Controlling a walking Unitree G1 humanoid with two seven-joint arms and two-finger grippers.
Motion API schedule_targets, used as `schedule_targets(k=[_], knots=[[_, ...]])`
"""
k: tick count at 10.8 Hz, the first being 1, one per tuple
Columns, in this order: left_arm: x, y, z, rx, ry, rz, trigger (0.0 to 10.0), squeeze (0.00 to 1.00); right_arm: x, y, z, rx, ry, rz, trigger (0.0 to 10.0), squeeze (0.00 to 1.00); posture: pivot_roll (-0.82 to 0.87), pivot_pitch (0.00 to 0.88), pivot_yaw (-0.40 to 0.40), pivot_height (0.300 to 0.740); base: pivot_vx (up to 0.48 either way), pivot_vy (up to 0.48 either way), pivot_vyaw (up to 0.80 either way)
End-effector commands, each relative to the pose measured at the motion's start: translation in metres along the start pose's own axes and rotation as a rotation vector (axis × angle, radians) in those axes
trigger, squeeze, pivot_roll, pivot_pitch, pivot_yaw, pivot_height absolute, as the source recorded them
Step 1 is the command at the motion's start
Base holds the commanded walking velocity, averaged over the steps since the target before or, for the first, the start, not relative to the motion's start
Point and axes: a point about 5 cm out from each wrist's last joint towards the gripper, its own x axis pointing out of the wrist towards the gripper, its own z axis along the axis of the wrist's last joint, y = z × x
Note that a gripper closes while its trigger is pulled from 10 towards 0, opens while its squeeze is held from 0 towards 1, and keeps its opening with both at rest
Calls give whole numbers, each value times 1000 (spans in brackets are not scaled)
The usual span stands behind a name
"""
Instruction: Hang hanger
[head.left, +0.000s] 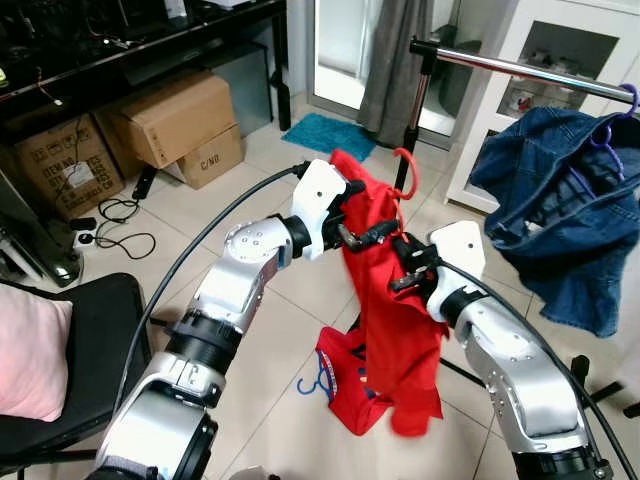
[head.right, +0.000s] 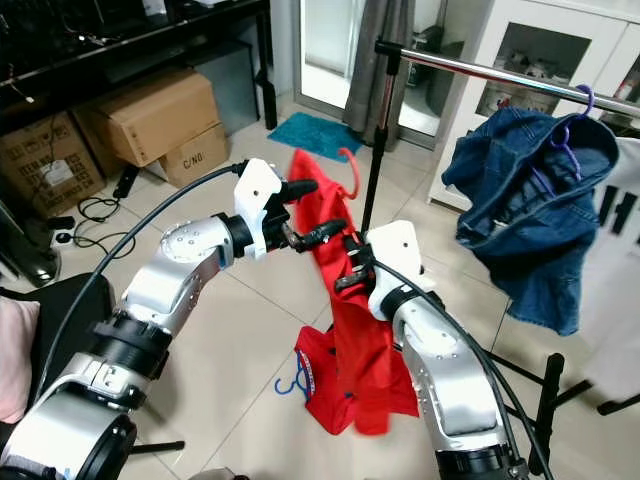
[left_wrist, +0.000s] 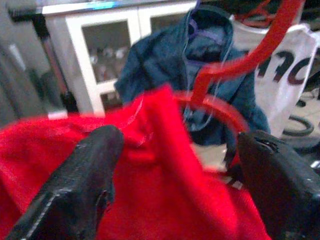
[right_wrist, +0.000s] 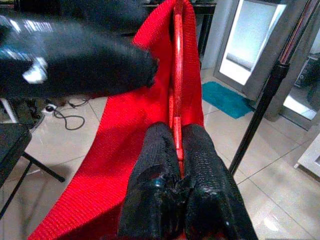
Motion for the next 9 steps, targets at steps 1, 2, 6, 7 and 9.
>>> schedule_targets(k=[1, 2, 6, 7, 9], knots=[[0, 4, -1, 11, 17, 9, 0, 0, -1, 1, 14, -5, -66, 10, 0, 0, -54, 0, 8, 740, 0, 0, 0], [0, 8, -3, 17, 31, 37, 0, 0, -1, 1, 15, 3, -71, 16, 0, 0, -50, 0, 4, 740, 0, 0, 0], [1, 17, -4, 1, 14, 93, 0, 0, 0, 8, 19, 42, -117, 69, 0, 0, -50, 0, 4, 740, 0, 0, 0], [3, 17, -4, -9, 5, 67, 0, 0, -1, 11, 20, 42, -120, 85, 0, 0, -45, 0, -3, 740, 0, 0, 0], [5, 20, -4, 5, 20, 73, 0, 0, -1, 11, 22, 44, -133, 99, 0, 0, -47, 0, -2, 740, 0, 0, 0]])
